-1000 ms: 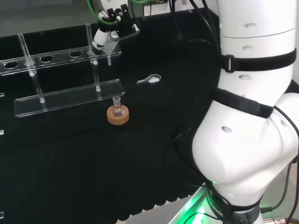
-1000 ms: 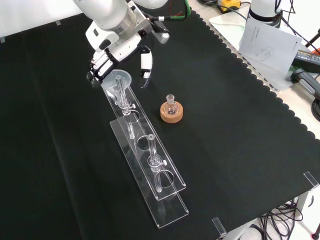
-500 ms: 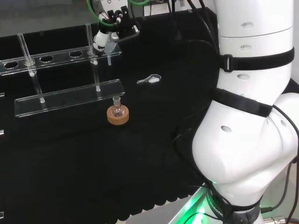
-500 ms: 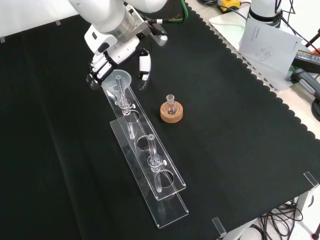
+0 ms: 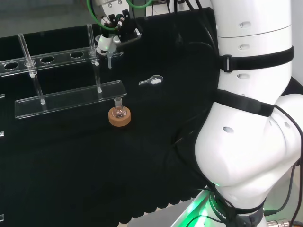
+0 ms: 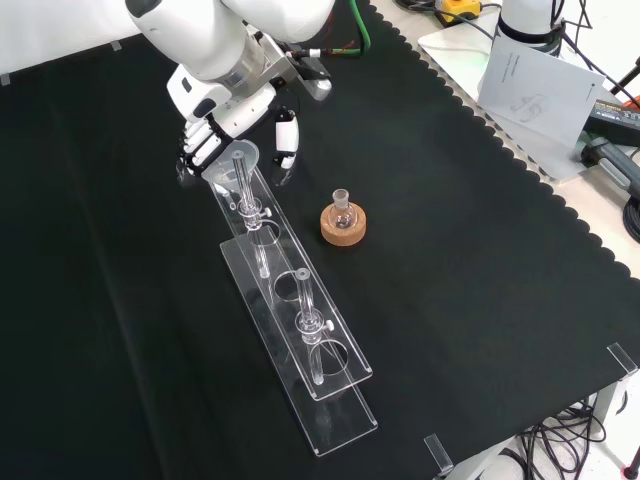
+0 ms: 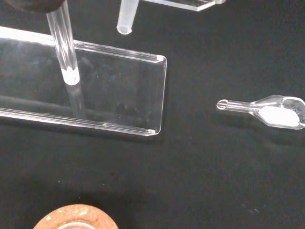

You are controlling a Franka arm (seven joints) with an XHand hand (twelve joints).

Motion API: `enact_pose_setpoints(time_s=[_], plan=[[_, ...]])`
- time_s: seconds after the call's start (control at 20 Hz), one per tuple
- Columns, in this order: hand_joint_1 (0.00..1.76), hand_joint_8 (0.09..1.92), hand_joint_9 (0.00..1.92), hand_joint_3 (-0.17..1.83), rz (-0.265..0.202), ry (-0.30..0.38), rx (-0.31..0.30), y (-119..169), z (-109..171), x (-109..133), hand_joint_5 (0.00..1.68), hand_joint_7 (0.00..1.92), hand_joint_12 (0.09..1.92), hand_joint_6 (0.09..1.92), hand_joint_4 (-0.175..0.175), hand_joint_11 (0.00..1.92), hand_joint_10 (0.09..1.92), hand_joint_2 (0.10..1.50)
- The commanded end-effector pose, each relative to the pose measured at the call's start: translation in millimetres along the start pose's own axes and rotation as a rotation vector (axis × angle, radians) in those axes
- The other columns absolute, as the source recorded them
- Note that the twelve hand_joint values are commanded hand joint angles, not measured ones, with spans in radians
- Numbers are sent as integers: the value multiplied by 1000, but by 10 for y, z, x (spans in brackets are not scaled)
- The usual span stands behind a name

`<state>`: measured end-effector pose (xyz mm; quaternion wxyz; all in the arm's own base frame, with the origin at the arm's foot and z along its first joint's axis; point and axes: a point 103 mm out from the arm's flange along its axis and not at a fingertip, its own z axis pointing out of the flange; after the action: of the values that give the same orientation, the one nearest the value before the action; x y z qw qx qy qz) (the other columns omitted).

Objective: Pick up the funnel from the transparent funnel stand.

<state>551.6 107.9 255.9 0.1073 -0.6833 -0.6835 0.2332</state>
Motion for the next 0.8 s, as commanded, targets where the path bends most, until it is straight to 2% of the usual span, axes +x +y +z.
enact_pose_setpoints(time_s=[0.05,0.2,0.55,0.65,0.8], plan=[[657,703,340,416,16,-15,-49,-28,-21,-25,175,46,1471,87,-27,376,793,762],[649,736,463,416,22,-17,-86,-58,-59,-42,261,170,1453,87,-41,389,728,789],[666,786,909,417,27,-58,-204,-154,-150,-42,520,589,1340,87,-63,512,643,848],[682,799,970,420,26,-64,-226,-198,-200,-50,571,647,1318,93,-66,540,658,857],[696,810,1010,423,24,-72,-226,-288,-295,-75,619,685,1301,116,-67,558,674,864]])
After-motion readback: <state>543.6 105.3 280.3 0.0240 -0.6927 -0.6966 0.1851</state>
